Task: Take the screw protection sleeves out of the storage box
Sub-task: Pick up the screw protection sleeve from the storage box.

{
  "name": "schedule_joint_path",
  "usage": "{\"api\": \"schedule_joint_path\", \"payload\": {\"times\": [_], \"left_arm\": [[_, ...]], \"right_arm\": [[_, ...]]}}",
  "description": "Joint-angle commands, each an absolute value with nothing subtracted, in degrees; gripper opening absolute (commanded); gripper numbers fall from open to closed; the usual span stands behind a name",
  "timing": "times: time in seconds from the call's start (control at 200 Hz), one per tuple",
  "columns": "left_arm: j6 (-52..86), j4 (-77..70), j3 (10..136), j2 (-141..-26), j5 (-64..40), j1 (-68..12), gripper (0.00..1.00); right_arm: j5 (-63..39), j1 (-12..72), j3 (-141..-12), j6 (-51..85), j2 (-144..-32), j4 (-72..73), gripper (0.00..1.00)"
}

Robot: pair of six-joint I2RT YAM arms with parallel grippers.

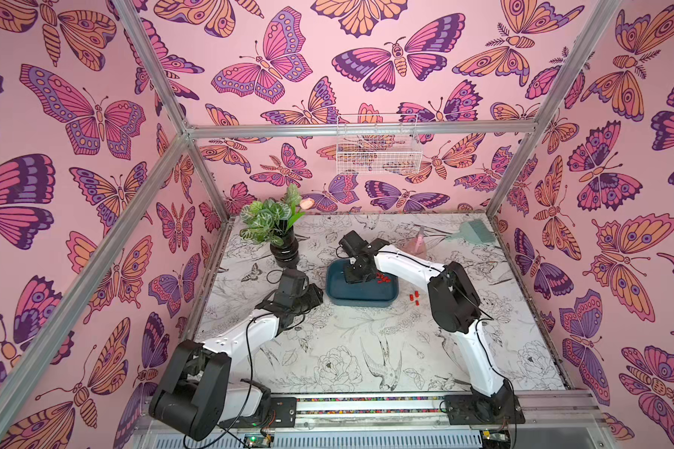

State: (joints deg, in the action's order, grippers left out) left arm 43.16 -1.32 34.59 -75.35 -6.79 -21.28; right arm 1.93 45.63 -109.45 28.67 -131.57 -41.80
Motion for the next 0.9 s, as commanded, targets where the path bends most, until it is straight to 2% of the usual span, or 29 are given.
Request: {"api": "schedule_joint_path", "payload": {"times": [0.0, 0.34, 0.896], "left_arm": [[43.4, -1.6, 34.5, -76.2, -7.7, -20.8, 0.43], [43.4, -1.6, 34.5, -76.2, -8.0, -20.6, 0.43], [43.4, -1.6, 34.6, -76.5, -8.3, -20.6, 0.42]], "right_arm": [[2.3, 45.3, -112.3, 28.7, -133.4, -44.4, 0.36], [2.0, 45.0, -115.7, 28.6, -135.8, -47.3, 0.31], [1.3, 44.4, -117.7, 28.6, -137.7, -48.4, 0.31]]}}
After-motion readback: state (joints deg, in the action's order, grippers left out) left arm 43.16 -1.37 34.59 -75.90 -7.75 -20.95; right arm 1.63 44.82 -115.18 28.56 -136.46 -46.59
